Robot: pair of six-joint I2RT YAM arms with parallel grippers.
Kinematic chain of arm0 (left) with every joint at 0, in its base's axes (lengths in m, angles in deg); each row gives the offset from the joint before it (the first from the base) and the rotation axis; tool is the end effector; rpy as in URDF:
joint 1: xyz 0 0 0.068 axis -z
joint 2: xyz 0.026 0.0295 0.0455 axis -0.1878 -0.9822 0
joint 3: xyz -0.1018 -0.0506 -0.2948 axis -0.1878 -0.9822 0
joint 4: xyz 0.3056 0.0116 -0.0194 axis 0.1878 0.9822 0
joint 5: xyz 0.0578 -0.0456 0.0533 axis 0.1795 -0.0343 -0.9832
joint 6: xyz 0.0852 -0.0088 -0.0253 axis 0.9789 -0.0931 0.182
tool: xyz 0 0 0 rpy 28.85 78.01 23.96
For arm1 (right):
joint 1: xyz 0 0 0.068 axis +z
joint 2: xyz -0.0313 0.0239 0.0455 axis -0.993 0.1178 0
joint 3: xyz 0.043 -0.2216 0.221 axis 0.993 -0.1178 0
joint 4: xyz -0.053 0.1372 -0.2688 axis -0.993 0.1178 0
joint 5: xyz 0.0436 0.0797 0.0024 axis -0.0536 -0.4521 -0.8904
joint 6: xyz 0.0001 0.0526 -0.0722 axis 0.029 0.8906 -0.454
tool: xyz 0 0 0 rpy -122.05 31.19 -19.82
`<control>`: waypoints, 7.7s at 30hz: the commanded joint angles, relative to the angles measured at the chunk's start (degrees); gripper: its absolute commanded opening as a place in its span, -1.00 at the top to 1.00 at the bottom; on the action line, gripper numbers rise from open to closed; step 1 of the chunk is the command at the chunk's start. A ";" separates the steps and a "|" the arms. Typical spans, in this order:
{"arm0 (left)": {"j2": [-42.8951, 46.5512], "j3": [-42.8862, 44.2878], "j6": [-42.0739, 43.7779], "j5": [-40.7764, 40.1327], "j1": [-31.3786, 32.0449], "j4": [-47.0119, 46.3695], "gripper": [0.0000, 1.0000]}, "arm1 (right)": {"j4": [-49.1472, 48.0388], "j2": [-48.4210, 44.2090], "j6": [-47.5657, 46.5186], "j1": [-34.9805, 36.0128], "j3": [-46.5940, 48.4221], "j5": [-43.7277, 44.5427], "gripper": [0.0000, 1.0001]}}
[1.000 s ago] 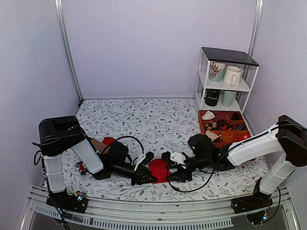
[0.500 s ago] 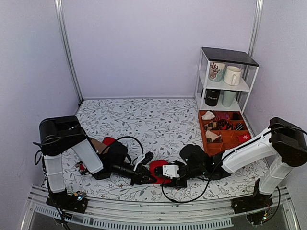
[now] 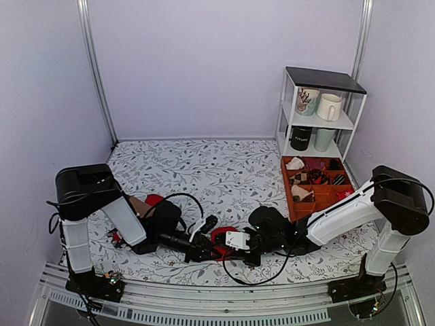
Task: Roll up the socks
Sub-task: Roll a pair of socks at the center of the board.
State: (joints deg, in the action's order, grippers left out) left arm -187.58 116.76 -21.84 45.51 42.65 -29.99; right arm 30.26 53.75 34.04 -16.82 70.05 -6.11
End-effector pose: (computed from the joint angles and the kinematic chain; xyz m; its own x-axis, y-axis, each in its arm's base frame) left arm 0.1637 -0.3075 0.0380 -0.5348 0.3899 -0.7496 0.8355 0.1114 -0.5381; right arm 0.1412 0.3597 0.0961 0.1259 -0.6584 -0.7421 -0.9835 0.0152 -0.1803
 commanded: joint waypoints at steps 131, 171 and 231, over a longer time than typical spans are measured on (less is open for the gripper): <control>34.39 -8.68 12.02 -22.90 7.27 27.86 -0.34 | 15.40 8.10 16.38 -0.63 3.06 -24.92 0.56; 18.15 -5.94 12.61 -23.40 16.31 19.74 0.87 | 29.41 18.57 24.13 -6.08 12.01 -27.52 0.57; 29.23 -6.02 17.65 -27.94 14.51 21.83 0.08 | 15.88 8.73 22.28 -5.21 2.42 -26.09 0.72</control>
State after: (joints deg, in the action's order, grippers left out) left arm -157.66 110.31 -11.18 19.19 56.48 -4.55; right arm 35.11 57.07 52.60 -20.36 72.81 -31.18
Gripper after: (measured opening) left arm 0.434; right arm 0.145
